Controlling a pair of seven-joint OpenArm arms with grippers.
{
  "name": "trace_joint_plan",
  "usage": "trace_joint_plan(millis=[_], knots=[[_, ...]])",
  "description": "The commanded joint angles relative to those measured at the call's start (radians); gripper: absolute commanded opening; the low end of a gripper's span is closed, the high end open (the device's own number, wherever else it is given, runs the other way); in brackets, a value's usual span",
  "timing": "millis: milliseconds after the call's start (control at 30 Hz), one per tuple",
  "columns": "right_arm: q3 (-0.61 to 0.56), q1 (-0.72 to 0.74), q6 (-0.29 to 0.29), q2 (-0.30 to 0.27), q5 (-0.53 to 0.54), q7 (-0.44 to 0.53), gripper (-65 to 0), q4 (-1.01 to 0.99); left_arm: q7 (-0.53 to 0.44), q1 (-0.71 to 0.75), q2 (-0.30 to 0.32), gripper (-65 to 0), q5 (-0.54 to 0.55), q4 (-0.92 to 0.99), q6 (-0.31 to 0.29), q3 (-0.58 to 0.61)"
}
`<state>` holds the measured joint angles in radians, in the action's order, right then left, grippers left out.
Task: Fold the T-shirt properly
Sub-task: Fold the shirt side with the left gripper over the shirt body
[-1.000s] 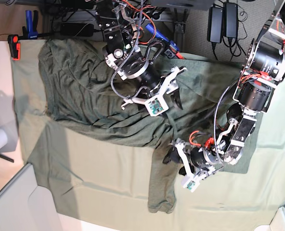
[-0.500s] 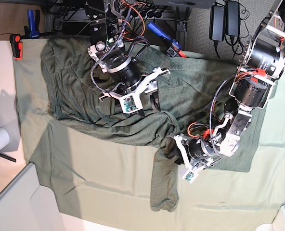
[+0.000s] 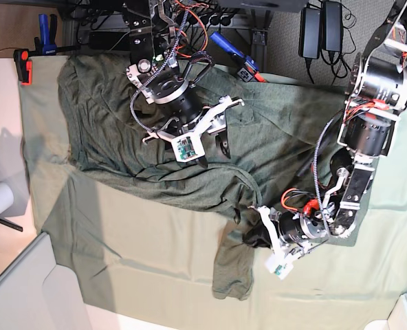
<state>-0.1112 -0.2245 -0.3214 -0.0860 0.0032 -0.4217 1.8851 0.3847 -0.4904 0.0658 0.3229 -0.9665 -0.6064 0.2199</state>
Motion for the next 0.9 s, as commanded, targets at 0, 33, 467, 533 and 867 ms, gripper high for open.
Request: trace_joint_plan(millis=[0, 33, 467, 533, 867], knots=[[0.002, 0.005, 0.003, 0.0, 0.008, 0.026, -38.9, 0.023, -0.012, -0.003, 0.01, -65.0, 0.038, -0.052, -0.042, -0.003], [0.002, 0.005, 0.003, 0.0, 0.008, 0.029, -38.9, 0.023, -0.011, 0.021, 0.024, -65.0, 0.05, -0.091, -0.058, -0.003], [0.005, 0.005, 0.003, -0.035, 0.005, 0.029, -38.9, 0.023, -0.015, 0.346, 0.131, -65.0, 0.074, -0.522, -0.08, -0.003], [0.006, 0.005, 0.003, -0.035, 0.005, 0.029, -38.9, 0.023, -0.022, 0.358, 0.131, -57.1, 0.105, -0.523, -0.091, -0.002], [0.006, -0.001, 0.003, -0.035, 0.005, 0.028, -38.9, 0.023, -0.049, 0.273, 0.128, -25.2, 0.125, -0.509, -0.036, -0.002]])
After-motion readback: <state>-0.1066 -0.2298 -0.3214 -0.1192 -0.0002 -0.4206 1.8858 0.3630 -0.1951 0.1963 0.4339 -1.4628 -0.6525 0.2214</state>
